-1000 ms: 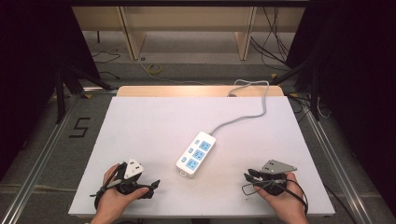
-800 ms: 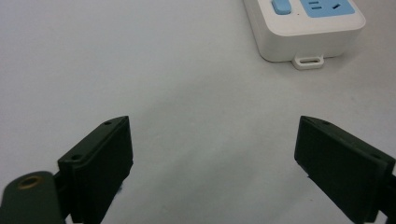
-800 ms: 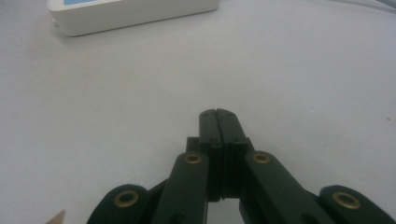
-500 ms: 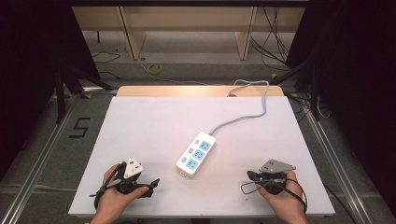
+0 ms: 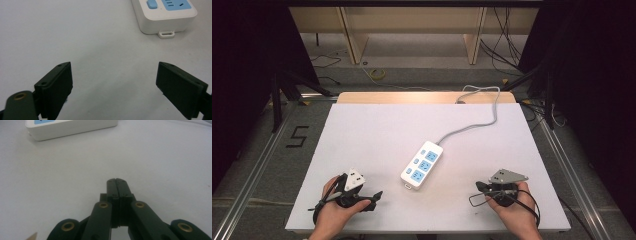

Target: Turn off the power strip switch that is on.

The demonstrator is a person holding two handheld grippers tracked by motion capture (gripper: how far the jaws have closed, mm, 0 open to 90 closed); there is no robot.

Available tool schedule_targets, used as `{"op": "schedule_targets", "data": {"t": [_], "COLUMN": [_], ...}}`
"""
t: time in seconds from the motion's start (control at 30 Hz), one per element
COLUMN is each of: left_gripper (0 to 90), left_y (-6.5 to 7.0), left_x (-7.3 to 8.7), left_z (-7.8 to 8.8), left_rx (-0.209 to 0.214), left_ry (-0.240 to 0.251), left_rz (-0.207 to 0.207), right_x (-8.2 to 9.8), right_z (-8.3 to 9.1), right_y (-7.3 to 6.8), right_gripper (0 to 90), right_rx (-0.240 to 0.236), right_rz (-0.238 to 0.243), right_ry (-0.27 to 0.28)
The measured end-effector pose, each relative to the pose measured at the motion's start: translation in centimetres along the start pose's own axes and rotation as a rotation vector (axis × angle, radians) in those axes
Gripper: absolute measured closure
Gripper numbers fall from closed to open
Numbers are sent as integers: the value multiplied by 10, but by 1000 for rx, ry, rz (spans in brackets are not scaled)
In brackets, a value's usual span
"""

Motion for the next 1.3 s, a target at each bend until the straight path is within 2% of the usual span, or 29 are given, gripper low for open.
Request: {"op": "schedule_targets", "data": {"t": [0.47,1.3], "left_gripper": [139,143], "left_y": [0,0], "left_x": [0,-1], "left_z": [0,-1], "left_rx": [0,-7], "left_ry": [1,2], "left_rz": [1,-2], "right_x": [-7,-17], "right_z": [-4,-5], "right_y": [-3,-5], "right_gripper": [900,900], "right_rx": [5,-7], "right_rz": [47,30], "right_ry": [-24,-13]}}
Point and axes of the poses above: each handheld gripper's, and its own axes: z roughly backward along the jaws, x roughly out of its underside, y roughly to its right, the point moved 3 cm from there along -z, roughly forward along the jaws, and after that the axes turned 15 degrees about -y, right-handed, at the moved point
